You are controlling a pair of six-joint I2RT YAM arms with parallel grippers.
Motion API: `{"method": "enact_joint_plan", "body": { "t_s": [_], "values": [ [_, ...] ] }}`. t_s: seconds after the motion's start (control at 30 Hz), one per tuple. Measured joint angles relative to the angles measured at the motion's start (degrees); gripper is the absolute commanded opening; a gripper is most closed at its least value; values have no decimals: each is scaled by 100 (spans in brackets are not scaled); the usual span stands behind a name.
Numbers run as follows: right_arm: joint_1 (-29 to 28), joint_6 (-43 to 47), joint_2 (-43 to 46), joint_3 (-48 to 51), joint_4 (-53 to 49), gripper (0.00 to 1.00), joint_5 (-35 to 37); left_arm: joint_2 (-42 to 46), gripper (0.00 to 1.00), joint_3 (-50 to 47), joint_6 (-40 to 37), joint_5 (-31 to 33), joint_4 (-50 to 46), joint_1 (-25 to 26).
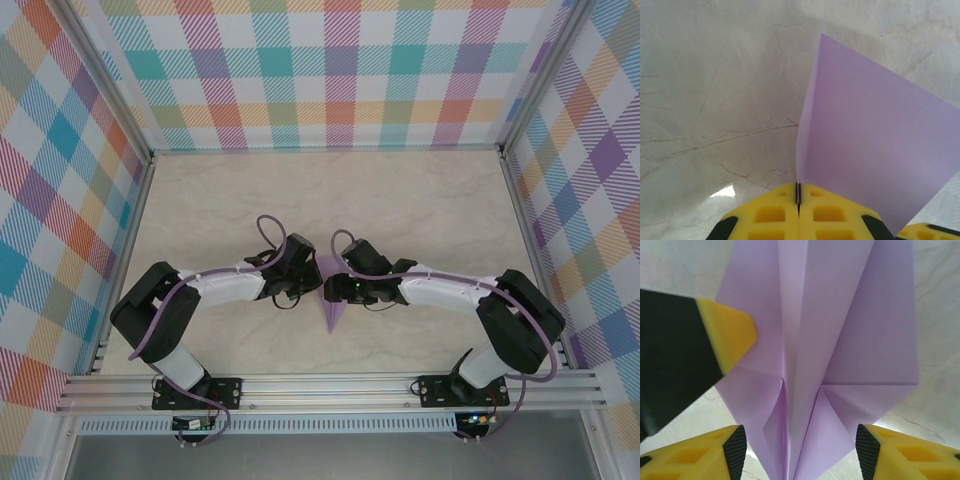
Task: Fold a paper plane with a square sheet of paper (pick it up from the middle)
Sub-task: Turn over the paper plane at the top-center of the table, then move the paper plane to the top-center of the table.
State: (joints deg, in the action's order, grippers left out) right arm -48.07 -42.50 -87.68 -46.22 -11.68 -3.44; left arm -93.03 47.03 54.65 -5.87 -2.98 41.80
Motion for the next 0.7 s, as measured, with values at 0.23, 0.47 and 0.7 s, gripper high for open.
{"method": "enact_joint_plan", "body": {
  "t_s": [0.23,0.47,0.7],
  "values": [
    [-155,-92,-153,-7,4,78,-31,0,0,0,-2,-2,0,-11],
    [-192,-166,-192,-26,-87,80,111,0,0,0,-2,-9,4,-22],
    [-192,-162,-352,-131,-160,76,179,0,0,0,-4,-7,4,-37]
  ]
}}
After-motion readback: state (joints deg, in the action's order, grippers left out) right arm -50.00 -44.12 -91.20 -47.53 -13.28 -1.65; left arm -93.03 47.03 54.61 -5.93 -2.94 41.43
